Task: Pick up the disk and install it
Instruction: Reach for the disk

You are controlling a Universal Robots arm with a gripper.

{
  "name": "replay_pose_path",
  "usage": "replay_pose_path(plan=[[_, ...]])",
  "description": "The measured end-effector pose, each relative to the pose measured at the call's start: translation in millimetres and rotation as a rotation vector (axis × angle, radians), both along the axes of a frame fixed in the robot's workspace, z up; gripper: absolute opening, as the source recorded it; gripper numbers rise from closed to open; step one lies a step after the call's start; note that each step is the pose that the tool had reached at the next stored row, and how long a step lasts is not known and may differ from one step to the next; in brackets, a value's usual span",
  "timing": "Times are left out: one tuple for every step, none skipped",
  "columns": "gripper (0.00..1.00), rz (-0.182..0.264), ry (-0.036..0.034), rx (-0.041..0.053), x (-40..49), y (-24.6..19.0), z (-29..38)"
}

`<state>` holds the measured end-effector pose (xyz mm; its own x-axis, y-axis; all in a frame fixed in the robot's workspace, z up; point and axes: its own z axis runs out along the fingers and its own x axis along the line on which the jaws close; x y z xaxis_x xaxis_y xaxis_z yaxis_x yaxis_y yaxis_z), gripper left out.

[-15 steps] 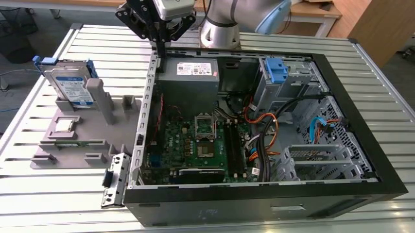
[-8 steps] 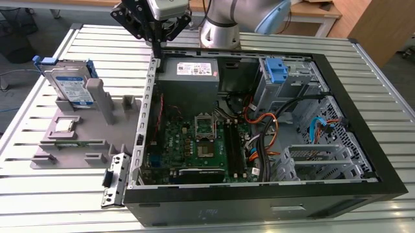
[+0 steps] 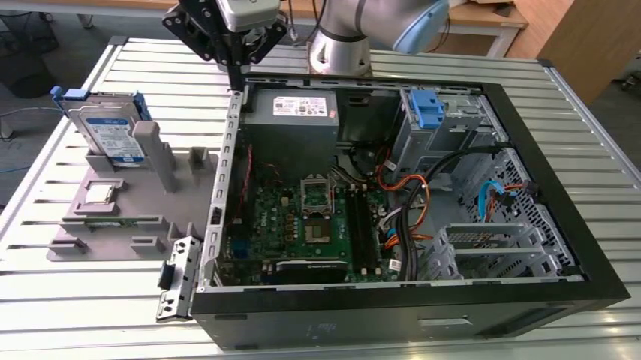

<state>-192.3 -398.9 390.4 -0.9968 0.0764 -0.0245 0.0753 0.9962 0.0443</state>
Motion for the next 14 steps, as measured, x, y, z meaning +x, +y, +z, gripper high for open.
replay_pose_path(plan=[[0.10,0.000,0.0000,0.0000,-1.7,0.0,-0.1],[0.10,0.000,0.0000,0.0000,-3.4,0.0,-0.3],[0.10,0.000,-0.0001,0.0000,-5.1,0.0,-0.4],[0.10,0.000,0.0000,0.0001,-7.1,0.0,-0.5],[0.10,-0.001,0.0000,0.0000,-9.0,0.0,-0.6],[0.10,-0.001,0.0001,0.0000,-10.8,0.0,-0.7],[0.10,-0.001,0.0000,0.0000,-12.7,0.0,-0.9],[0.10,-0.001,0.0000,0.0000,-14.7,0.0,-1.0],[0.10,-0.001,0.0000,0.0000,-16.6,0.0,-1.1],[0.10,-0.001,-0.0001,0.0000,-18.5,0.0,-1.2],[0.10,-0.001,0.0000,0.0000,-20.2,0.0,-1.3],[0.10,-0.001,0.0000,0.0000,-22.2,0.0,-1.4],[0.10,-0.001,-0.0001,0.0001,-24.0,0.0,-1.5],[0.10,-0.002,0.0000,0.0000,-25.9,0.0,-1.5]])
